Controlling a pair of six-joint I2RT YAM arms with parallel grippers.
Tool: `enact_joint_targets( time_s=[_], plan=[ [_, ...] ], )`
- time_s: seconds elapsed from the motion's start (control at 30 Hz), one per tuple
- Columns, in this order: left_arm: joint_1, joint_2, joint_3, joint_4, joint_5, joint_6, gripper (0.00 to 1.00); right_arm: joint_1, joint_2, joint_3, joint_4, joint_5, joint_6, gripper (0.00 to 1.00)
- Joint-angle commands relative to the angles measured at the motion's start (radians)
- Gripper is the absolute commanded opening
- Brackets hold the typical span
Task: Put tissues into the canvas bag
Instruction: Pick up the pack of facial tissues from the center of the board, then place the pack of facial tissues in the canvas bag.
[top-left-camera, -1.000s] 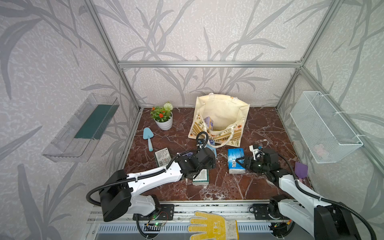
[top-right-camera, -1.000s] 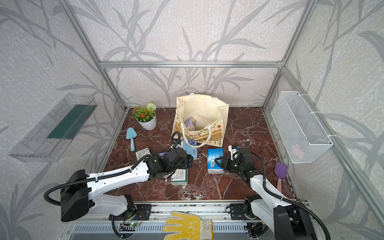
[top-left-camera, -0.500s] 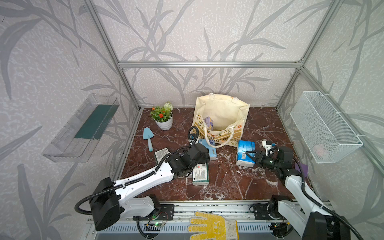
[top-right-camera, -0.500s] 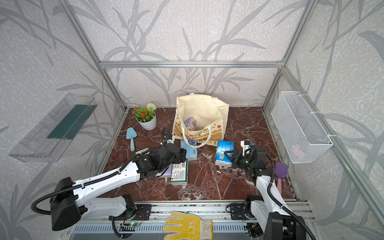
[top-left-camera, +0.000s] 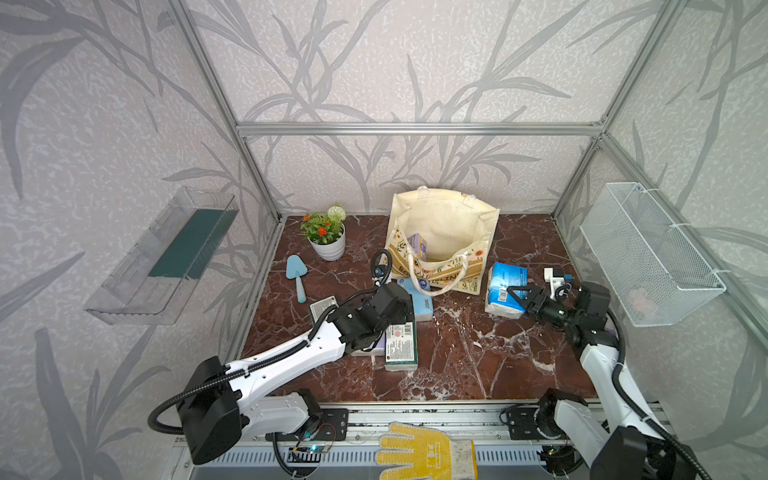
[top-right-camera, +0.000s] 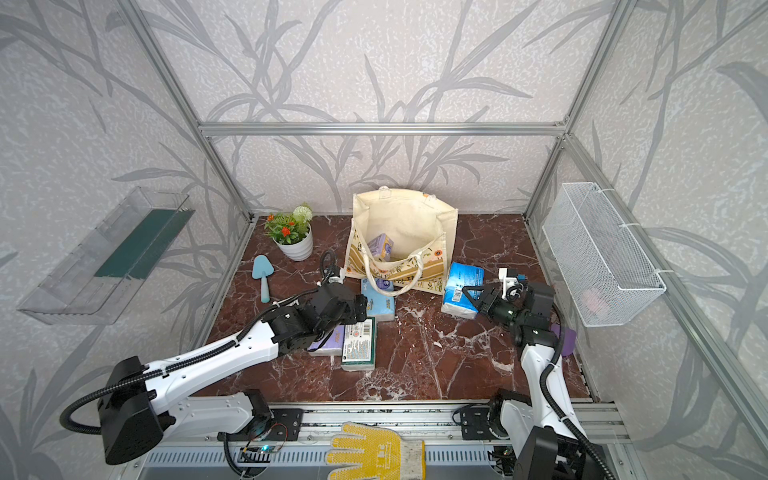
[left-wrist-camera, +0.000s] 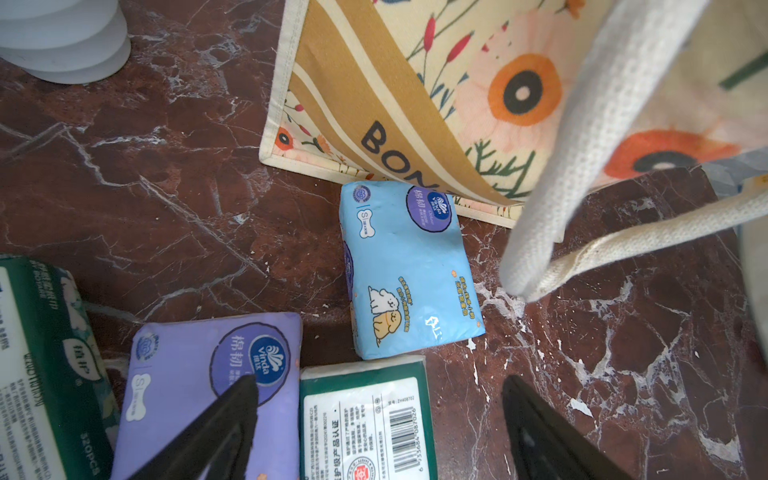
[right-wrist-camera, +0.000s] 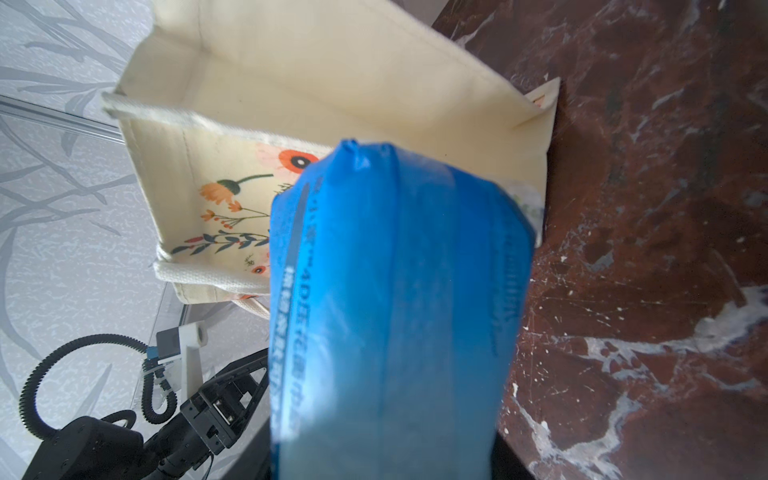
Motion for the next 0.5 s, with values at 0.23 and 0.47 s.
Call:
enact_joint_targets(
  time_s=[0.23, 0.47],
  plan=[
    [0.036, 0.030, 0.002, -0.019, 0.043, 0.017, 0.90, -0.005, 0.026, 0.168, 0.040, -0.017, 0.094, 0.54],
    [0.046, 0.034, 0.013, -0.018, 0.046, 0.029, 0.90, -0.005, 0.068, 0.279, 0.092, -0.014, 0.174, 0.54]
  ],
)
